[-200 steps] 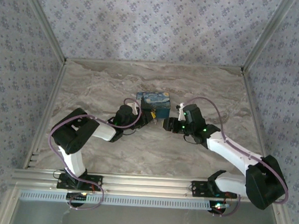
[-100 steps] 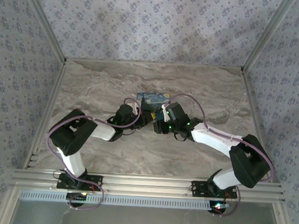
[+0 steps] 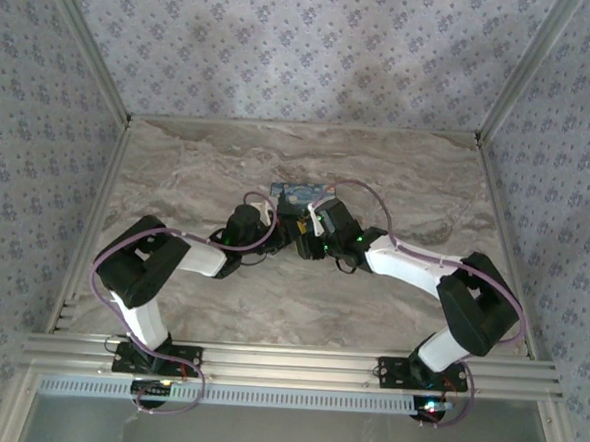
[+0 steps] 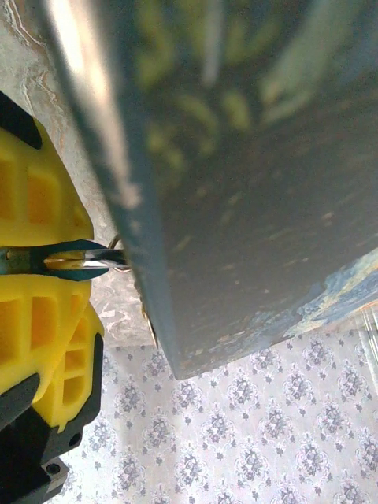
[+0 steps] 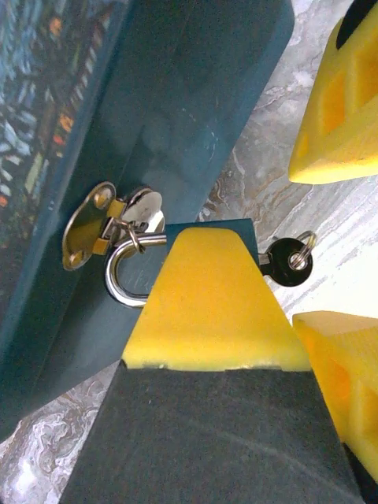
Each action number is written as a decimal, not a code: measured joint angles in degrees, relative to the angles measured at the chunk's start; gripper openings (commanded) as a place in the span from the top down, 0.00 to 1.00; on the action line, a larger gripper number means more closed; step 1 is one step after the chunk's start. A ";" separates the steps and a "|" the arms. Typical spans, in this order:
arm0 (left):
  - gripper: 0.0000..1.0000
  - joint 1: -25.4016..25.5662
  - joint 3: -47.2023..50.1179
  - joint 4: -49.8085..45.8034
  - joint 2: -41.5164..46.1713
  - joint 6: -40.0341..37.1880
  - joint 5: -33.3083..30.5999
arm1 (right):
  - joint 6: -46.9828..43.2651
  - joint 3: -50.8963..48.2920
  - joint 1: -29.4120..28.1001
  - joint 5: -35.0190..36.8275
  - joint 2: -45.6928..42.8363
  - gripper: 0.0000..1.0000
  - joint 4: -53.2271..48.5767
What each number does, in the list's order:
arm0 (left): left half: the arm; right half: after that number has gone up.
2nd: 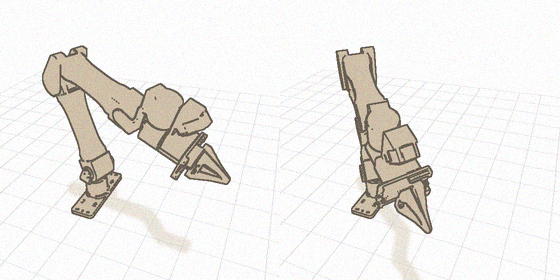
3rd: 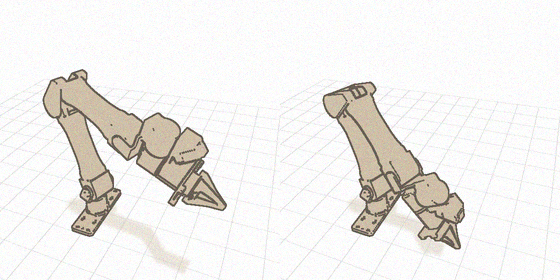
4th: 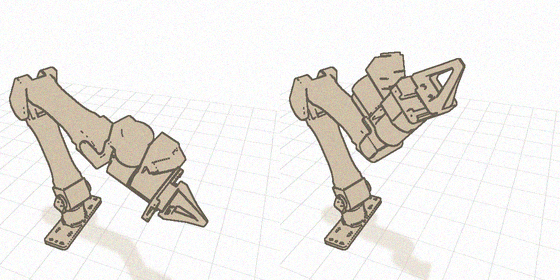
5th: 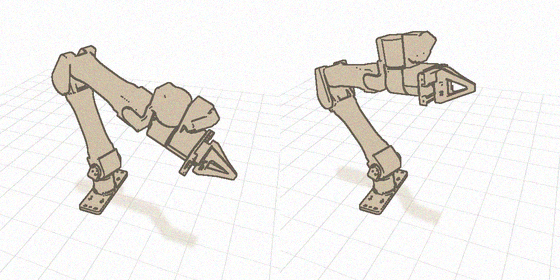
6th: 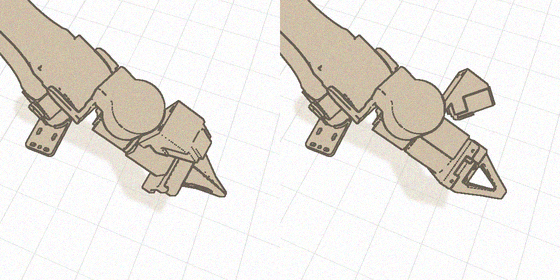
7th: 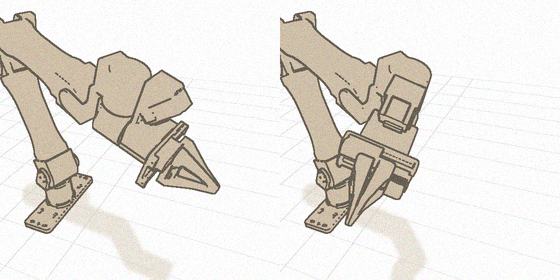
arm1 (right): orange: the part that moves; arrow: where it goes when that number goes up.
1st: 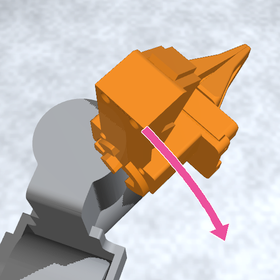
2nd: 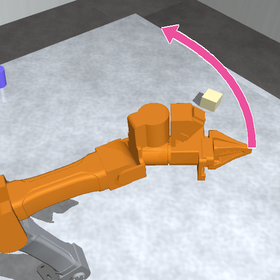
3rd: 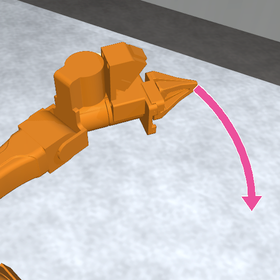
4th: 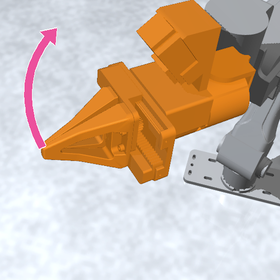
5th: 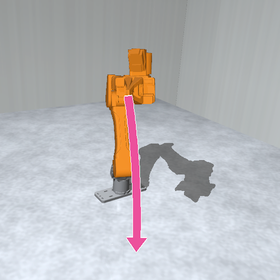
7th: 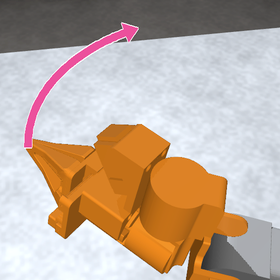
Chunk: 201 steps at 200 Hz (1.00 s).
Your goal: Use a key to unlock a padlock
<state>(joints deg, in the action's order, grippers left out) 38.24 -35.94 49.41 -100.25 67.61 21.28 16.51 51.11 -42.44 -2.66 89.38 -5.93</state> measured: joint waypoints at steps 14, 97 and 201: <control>1.00 -0.04 0.00 0.02 0.22 0.00 -0.02 | -0.52 0.46 -0.11 0.35 0.66 0.53 0.04; 1.00 -0.42 -0.04 -0.04 0.46 0.22 -0.26 | -2.67 1.70 -0.42 0.66 1.40 1.00 0.22; 0.98 -0.46 -0.04 -0.83 0.46 0.17 -0.24 | -1.75 -0.35 0.42 -0.74 0.35 0.65 1.84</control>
<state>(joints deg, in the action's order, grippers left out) 37.78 -35.99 48.58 -99.79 67.79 21.04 14.76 50.76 -42.02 -3.40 89.73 -4.10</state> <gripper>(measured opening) 0.096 0.340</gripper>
